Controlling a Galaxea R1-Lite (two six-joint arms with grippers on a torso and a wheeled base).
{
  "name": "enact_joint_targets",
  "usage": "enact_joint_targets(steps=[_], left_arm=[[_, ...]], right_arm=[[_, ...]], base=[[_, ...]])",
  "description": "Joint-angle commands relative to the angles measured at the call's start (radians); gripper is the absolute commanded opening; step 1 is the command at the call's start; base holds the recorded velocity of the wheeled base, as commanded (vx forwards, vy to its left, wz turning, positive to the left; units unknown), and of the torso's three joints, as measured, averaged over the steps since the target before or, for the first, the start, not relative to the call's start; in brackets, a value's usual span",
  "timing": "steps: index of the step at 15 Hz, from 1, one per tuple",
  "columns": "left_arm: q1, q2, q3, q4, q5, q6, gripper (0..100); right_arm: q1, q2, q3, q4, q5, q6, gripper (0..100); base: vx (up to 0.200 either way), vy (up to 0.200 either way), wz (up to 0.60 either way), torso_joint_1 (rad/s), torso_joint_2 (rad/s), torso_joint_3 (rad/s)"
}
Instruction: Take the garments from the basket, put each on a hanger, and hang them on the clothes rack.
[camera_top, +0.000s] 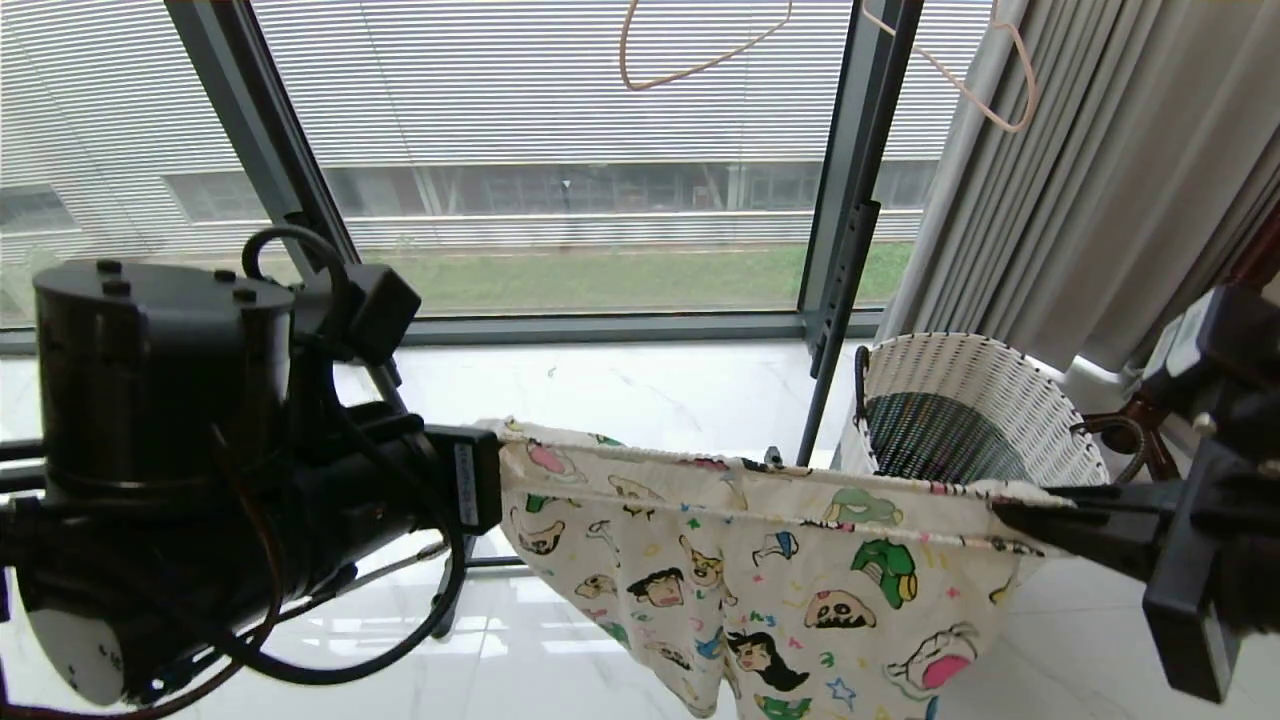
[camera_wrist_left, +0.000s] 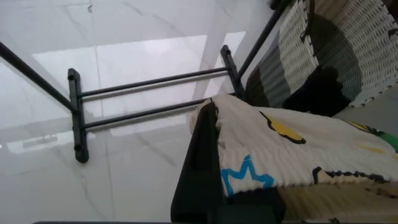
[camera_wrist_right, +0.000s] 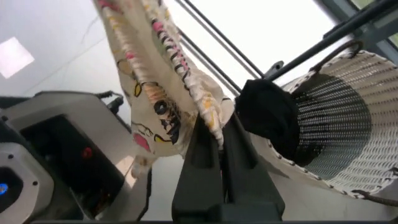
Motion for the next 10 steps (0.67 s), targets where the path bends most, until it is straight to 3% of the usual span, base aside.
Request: enact_joint_targets(steps=[1,2,3,5,6,10], left_arm=[[-0.083,-0.097,0.154,0.003,0.002,-0.004,0],[-0.112,-0.113,0.183,0.003,0.004,-0.002,0],[-0.221,-0.162,0.255,0.034,0.007,0.013,0],[-0.336,-0.225,0.301,0.208,0.03,0.057,0],[-0.35,-0.239,0.301,0.251,0.033,0.057,0],[-0.325,-0.236,0.291,0.254,0.065,0.057,0]], right_arm=[[-0.09,0.066,-0.107,-0.036,0.001,-0.001,0],[-0.094,0.083,-0.137,-0.036,0.001,-0.001,0],[-0.094,0.133,-0.205,-0.036,0.002,-0.003,0],[-0.092,0.187,-0.272,-0.036,0.004,-0.035,0],[-0.092,0.201,-0.294,-0.036,0.004,-0.041,0],[-0.092,0.204,-0.289,-0.032,0.004,-0.041,0]], base=[[0.0,0.0,0.0,0.0,0.0,0.0],[0.0,0.0,0.0,0.0,0.0,0.0],[0.0,0.0,0.0,0.0,0.0,0.0],[0.0,0.0,0.0,0.0,0.0,0.0],[0.0,0.0,0.0,0.0,0.0,0.0],[0.0,0.0,0.0,0.0,0.0,0.0]])
